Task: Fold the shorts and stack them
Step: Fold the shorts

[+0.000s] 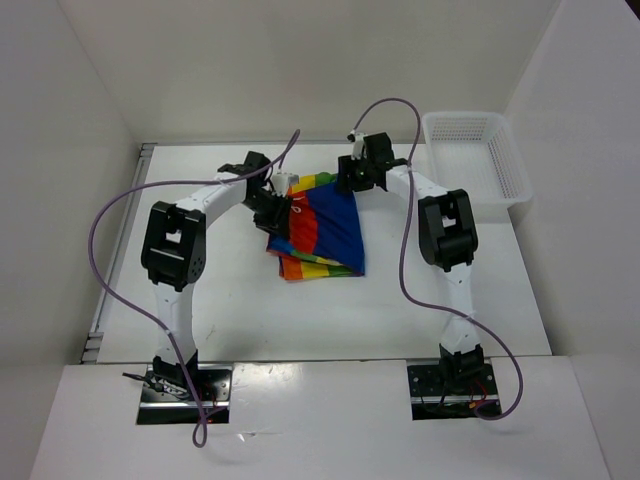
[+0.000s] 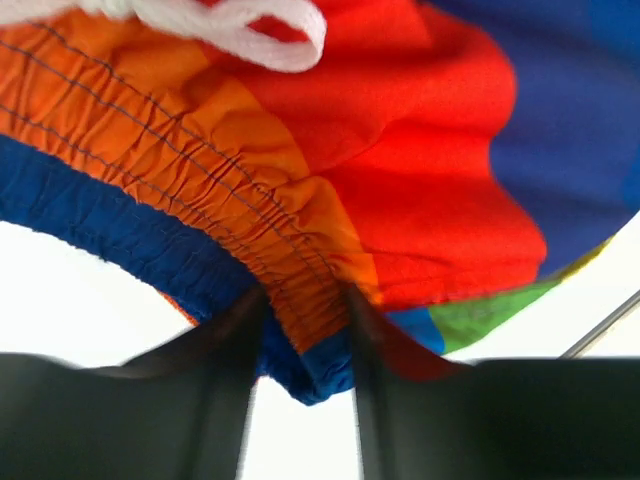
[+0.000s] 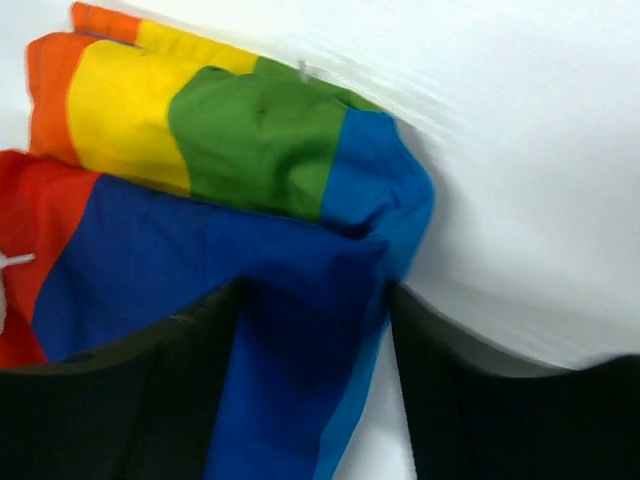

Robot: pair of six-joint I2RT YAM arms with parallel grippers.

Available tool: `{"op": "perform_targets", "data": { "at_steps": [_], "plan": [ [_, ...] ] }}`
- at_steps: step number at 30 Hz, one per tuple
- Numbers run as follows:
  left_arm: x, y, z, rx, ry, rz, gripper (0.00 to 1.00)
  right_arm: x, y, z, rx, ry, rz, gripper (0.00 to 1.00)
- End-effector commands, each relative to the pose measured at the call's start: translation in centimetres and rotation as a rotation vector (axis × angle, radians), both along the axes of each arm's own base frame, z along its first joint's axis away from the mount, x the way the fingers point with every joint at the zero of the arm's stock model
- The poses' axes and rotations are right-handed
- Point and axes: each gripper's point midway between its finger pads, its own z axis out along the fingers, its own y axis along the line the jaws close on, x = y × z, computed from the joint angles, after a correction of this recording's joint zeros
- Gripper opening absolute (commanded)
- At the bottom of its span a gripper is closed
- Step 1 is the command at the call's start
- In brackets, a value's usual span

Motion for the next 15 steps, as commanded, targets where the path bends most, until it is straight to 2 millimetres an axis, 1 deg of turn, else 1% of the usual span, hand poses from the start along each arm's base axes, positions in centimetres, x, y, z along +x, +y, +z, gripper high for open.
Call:
{"op": "perform_targets", "data": {
  "at_steps": [1, 2, 3, 4, 5, 6, 7, 8, 9, 11, 12, 13, 14, 15],
  "plan": [
    [-1.6, 0.4, -1.5, 0.018, 0.076, -0.006, 0.41, 1.4, -0.6, -0.9, 0.026, 0.011, -0.123, 0.54],
    [-2.2, 0.6, -1.8, 0.025, 0.099, -0.006, 0.34, 1.6, -0.8, -1.0, 0.027, 0.017, -0.15, 0.46],
    [-2.5, 0.7, -1.8, 0.028, 0.113, -0.006, 0.21, 1.9, -1.0, -0.8, 0.032, 0.013, -0.183, 0.38],
    [-2.5, 0.9, -1.9, 0.038, 0.11, -0.003, 0.15, 2.6, -1.6, -0.5, 0.032, 0.011, -0.262, 0.23],
    [-2.9, 1.1, -1.7, 0.049, 0.113, -0.001, 0.1, 2.8, -2.0, -0.6, 0.028, 0.012, -0.297, 0.17],
    [-3.1, 1.6, -1.7, 0.071, 0.11, 0.005, 0.07, 3.3, -2.2, -0.1, 0.031, 0.002, -0.325, 0.11],
    [-3.4, 1.9, -2.1, 0.086, 0.119, 0.007, 0.06, 3.8, -2.7, 0.3, 0.027, -0.01, -0.371, 0.06],
    [-3.6, 2.1, -1.9, 0.095, 0.113, 0.01, 0.06, 3.9, -2.9, 0.3, 0.025, -0.01, -0.388, 0.0],
    [-4.0, 2.6, -2.2, 0.12, 0.119, 0.015, 0.06, 3.9, -2.9, 0.3, 0.025, -0.01, -0.388, 0.0],
    [-4.2, 2.7, -2.1, 0.12, 0.119, 0.015, 0.06, 4.0, -3.0, 0.3, 0.027, -0.009, -0.403, 0.0],
    [-4.6, 2.9, -2.5, 0.132, 0.129, 0.017, 0.08, 3.8, -3.1, 0.4, 0.027, -0.009, -0.403, 0.0],
    [-4.5, 2.9, -2.2, 0.13, 0.121, 0.017, 0.1, 3.9, -3.0, 1.1, 0.032, -0.019, -0.403, 0.0],
    [-4.6, 2.9, -2.4, 0.13, 0.121, 0.017, 0.17, 3.6, -3.0, 0.7, 0.023, -0.014, -0.386, 0.08],
    [-4.5, 2.9, -2.0, 0.126, 0.109, 0.018, 0.22, 3.7, -3.0, 1.3, 0.022, -0.027, -0.38, 0.23]
  ]
}}
